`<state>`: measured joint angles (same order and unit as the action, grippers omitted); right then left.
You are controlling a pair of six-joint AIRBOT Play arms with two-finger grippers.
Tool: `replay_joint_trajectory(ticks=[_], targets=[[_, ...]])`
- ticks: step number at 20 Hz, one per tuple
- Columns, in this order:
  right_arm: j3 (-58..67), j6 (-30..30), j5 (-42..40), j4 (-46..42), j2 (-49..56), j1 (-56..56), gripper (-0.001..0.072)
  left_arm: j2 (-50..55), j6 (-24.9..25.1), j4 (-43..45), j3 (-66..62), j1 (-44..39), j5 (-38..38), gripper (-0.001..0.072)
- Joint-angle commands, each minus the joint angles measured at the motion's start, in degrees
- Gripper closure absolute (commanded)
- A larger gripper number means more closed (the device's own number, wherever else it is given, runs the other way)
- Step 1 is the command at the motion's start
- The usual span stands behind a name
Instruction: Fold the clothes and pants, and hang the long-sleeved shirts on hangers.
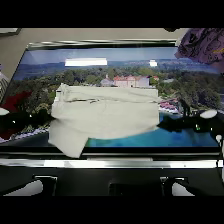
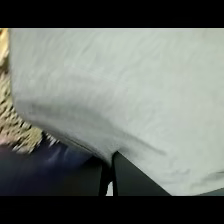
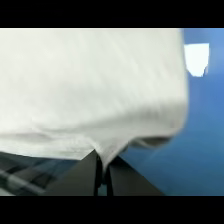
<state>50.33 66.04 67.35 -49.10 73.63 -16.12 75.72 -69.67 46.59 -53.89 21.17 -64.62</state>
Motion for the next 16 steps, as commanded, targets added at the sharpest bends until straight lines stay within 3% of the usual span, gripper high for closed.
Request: replay_joint_trajectory(ticks=[1,4,8,11,16], targets=[[22.2,8.8,-6.8,-11.2,-0.2,10.1,0.0683,-0.3,-4.8,2.2,-19.6,-4.6,0.3,0.069],[45.2,16.4,-8.3,-26.9,-0.2,14.8,0.0683,-0.3,-13.5,14.2,-44.6,-6.3,-1.2,0.069],[69.3,18.2,-3.0,-31.5,-2.7,14.8,0.0683,-3.3,-22.6,24.3,-69.9,-6.6,-5.1,0.069],[71.4,18.0,-2.2,-32.1,-11.9,14.8,0.0682,-14.5,-23.4,28.6,-67.7,-6.6,-4.8,0.069],[71.4,20.4,2.7,-32.6,-22.3,14.8,0.0682,-32.2,-29.3,40.7,-58.5,-6.6,-5.0,0.0689]])
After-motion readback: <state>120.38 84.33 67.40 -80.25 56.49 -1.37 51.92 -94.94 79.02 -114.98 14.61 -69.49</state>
